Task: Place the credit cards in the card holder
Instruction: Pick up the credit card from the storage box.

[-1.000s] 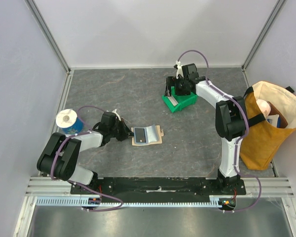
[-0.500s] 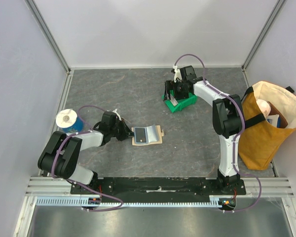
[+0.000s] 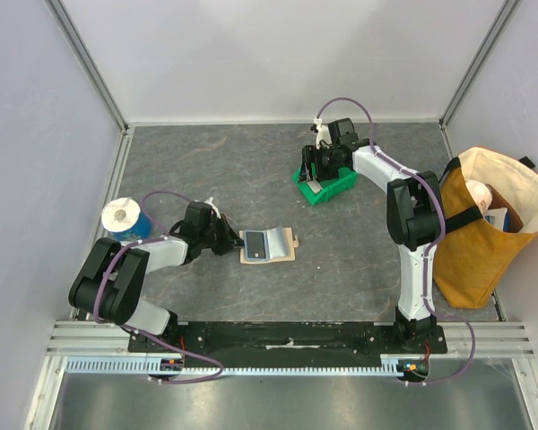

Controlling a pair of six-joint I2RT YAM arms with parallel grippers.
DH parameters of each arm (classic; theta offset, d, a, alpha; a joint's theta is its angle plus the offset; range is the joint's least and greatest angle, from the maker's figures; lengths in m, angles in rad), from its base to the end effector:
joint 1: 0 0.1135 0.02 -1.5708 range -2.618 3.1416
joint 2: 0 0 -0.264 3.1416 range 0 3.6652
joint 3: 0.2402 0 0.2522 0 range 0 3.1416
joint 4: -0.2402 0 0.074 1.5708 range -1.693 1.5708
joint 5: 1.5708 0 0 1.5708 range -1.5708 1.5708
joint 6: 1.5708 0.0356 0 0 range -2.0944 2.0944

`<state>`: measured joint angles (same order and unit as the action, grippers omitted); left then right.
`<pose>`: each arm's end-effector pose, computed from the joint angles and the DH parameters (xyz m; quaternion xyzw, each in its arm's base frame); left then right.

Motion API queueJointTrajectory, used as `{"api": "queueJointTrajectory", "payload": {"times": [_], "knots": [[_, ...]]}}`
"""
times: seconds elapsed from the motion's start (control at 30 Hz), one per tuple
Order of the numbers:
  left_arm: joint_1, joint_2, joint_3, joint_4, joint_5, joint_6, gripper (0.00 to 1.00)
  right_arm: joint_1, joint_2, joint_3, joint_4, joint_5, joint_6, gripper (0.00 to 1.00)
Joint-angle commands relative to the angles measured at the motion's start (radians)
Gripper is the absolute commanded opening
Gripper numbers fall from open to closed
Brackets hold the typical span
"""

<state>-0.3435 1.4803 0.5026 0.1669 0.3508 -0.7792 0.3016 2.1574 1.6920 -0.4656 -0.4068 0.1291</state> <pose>0.2377 -0.0980 0.1290 -0.1344 0.9068 -0.3316 0.2229 0.4500 0.1547 0.1915 -0.1434 0.9208 0.2531 0.2599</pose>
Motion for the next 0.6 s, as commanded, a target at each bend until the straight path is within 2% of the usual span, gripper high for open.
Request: {"api": "queueJointTrajectory", "payload": {"times": [0.0, 0.2, 0.33, 0.57], "knots": [[0.001, 0.009, 0.022, 0.028, 0.022, 0.04, 0.02, 0.001, -0.028, 0.047, -0.01, -0.032, -0.006, 0.72], [0.0, 0.012, 0.024, 0.028, 0.024, 0.04, 0.02, -0.001, -0.037, 0.046, -0.008, -0.027, -0.006, 0.67], [0.003, 0.014, 0.024, 0.028, 0.024, 0.04, 0.02, -0.002, -0.039, 0.046, -0.01, -0.027, -0.005, 0.58], [0.001, 0.012, 0.024, 0.028, 0.025, 0.04, 0.02, -0.002, -0.044, 0.046, -0.011, -0.024, -0.005, 0.51]]}}
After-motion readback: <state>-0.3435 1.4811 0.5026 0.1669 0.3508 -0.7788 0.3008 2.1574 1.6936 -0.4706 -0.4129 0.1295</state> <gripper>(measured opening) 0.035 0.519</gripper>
